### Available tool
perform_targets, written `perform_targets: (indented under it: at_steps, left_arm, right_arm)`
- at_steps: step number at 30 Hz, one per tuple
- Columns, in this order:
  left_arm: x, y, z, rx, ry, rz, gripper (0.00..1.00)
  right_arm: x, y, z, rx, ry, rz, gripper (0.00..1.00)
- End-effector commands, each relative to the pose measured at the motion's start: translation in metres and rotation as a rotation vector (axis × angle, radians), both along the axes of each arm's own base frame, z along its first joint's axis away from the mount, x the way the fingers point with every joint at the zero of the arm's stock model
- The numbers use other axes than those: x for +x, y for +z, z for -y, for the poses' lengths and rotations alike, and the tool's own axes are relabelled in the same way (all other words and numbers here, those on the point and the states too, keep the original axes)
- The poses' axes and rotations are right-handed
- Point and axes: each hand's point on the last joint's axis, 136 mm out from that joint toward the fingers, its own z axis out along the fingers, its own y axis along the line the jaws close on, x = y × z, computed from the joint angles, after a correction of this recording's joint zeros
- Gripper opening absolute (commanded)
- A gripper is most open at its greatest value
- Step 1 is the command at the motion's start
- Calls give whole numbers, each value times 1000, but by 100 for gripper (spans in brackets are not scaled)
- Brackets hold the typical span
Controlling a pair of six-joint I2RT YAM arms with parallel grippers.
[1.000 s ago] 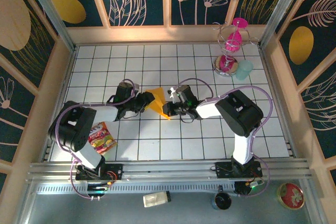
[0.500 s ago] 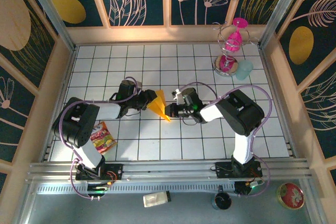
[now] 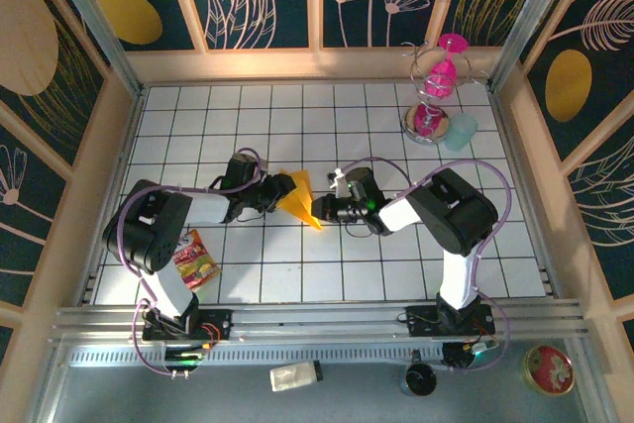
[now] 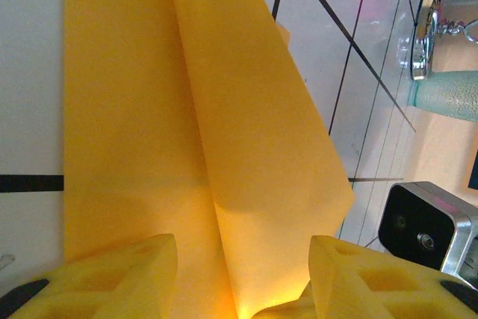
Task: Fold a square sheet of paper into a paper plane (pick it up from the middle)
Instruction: Fourth fold the wing at the center of the table.
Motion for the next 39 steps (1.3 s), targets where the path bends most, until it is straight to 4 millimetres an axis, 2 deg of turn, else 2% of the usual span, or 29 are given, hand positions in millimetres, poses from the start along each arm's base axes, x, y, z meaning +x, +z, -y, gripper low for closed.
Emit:
perform_targets:
  at_steps: [1, 11, 16, 22, 23, 25, 30, 31, 34, 39]
  left_arm:
    - [-6, -10, -3, 32, -6, -15, 50]
    - [-10, -16, -5, 48, -5, -35, 49]
    - [-10, -16, -7, 69, -10, -34, 49]
    - [2, 4, -1, 68, -40, 33, 51]
    - [6, 19, 1, 56, -41, 71, 51]
    - [11, 27, 3, 62, -43, 96, 52]
    - [12, 17, 3, 128, -56, 83, 52]
    - [10, 5, 3, 152, -61, 56, 53]
    - [11, -4, -2, 228, -57, 44, 53]
    - [13, -9, -4, 271, -63, 44, 55]
  right_arm:
    - [0, -5, 4, 3, -14, -28, 9]
    - [0, -6, 5, 11, -34, -59, 11]
    - [0, -7, 4, 22, -38, -73, 7]
    - [-1, -8, 4, 34, -42, -79, 5]
    - [-1, -7, 4, 36, -41, -78, 5]
    - [0, -8, 4, 36, -42, -80, 5]
    - [0, -10, 5, 27, -44, -79, 5]
    - [0, -10, 5, 27, -43, -78, 5]
    - [0, -10, 5, 24, -45, -79, 5]
    - [1, -11, 5, 22, -44, -79, 6]
